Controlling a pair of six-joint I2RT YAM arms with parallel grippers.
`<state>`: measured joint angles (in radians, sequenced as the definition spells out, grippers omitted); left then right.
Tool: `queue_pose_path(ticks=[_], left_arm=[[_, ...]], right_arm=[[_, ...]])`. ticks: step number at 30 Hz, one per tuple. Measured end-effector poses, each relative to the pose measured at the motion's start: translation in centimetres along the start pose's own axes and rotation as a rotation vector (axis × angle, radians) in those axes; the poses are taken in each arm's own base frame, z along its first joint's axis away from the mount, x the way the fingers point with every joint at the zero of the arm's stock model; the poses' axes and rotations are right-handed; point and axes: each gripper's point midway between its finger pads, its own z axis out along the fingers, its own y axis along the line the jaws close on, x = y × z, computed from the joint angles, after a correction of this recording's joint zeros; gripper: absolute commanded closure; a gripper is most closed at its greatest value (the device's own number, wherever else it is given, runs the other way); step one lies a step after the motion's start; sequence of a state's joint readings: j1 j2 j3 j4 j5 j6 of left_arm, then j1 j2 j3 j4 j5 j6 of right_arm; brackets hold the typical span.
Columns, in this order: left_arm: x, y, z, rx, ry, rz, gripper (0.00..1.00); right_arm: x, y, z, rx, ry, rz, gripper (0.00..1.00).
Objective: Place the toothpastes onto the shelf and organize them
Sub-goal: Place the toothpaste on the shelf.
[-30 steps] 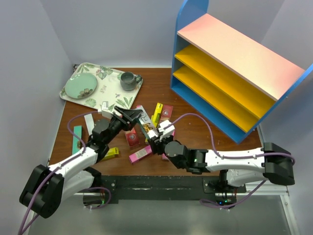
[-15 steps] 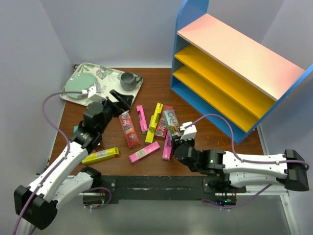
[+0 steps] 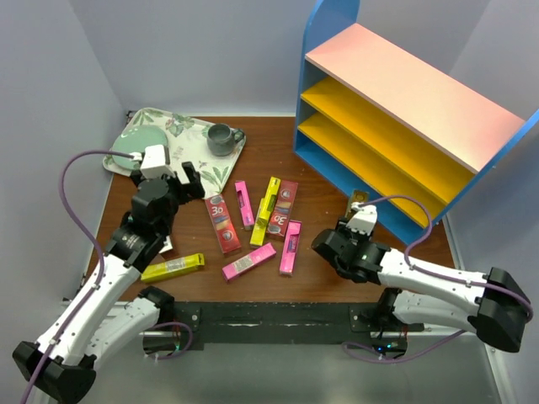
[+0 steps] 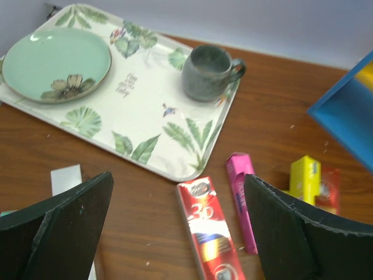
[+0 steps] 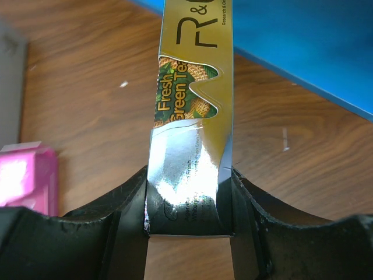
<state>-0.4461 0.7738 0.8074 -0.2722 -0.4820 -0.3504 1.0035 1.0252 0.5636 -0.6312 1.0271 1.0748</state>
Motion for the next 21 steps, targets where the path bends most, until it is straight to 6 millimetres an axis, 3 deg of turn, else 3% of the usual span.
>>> queue_pose_path(ticks=[3,5,15,21], left_arm=[[2.2,1.0,0.2,-0.029,0.055,0.048,0.00],[2.6,1.4,0.2,-0.040,0.069,0.062,0.00],[1.8,2.3,0.0,-0.055,0.042,0.042,0.00],[2.1,2.6,0.1,-0.052,0.051,0.038,0.00]], right_arm=[[-0.3,-1.2,1.2,0.080,-0.010,0.042,0.94],[-0.3,-1.8,1.9,0.122,-0.017,0.057,0.94],[0.4,-4.2,5.4,0.306,-0.017,0.122,0.92],[-0.3,-5.0,7.2,0.363,-0.036,0.194,0.90]])
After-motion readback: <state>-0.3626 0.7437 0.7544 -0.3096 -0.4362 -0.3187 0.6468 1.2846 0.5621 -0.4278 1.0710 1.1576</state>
